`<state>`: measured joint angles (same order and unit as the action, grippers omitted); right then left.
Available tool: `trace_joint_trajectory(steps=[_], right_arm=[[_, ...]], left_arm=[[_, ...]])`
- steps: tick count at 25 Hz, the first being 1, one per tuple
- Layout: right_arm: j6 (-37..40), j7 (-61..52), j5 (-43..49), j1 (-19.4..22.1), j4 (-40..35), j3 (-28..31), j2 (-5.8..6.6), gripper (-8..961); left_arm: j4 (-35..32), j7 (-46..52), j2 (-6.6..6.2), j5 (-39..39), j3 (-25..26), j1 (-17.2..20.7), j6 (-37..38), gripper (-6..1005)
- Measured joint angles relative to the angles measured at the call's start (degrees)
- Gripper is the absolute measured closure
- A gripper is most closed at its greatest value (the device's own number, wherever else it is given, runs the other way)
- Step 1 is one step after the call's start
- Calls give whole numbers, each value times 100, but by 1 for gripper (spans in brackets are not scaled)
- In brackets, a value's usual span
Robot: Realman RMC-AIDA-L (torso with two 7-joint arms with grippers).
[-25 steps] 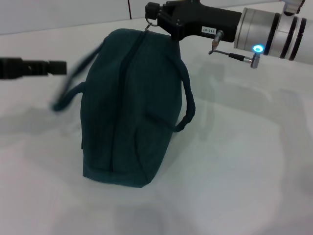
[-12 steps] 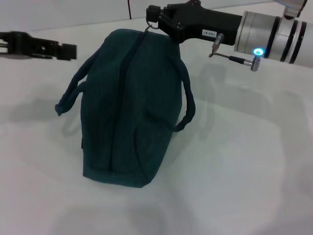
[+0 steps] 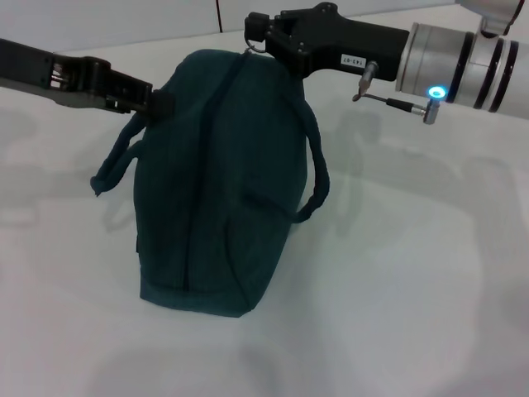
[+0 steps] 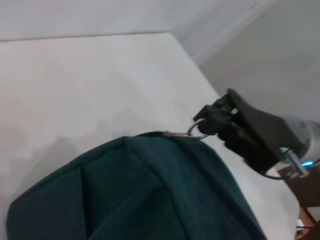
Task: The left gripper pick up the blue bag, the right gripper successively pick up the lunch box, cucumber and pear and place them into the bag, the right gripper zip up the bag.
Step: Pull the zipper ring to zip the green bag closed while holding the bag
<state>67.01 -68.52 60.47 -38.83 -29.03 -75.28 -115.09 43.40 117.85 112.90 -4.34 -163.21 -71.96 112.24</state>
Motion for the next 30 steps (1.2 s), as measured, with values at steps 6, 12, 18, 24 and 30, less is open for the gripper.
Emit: trace_joint_trajectory(steps=[6,12,18,24,30], right_arm=[[19,40,0,-1,3,-3,-11,921],[31,56,0,11,3,-15,-13,918],[39,58,-1,24,3,-17,-13,915],[41,59,-1,42,2,-10,-13,911],[41,65,-1,47,2,-4,-13,908]], left_arm=[[-46,144,-4,-171,-4,-45,-76,629],[-60,214,28,-573,-9,-201,-371,618],[-68,197,33,-639,-9,-339,-435,607],[-57,123,-37,-466,-9,-400,-552,596],[-55,18,-106,-398,-9,-485,-719,585]])
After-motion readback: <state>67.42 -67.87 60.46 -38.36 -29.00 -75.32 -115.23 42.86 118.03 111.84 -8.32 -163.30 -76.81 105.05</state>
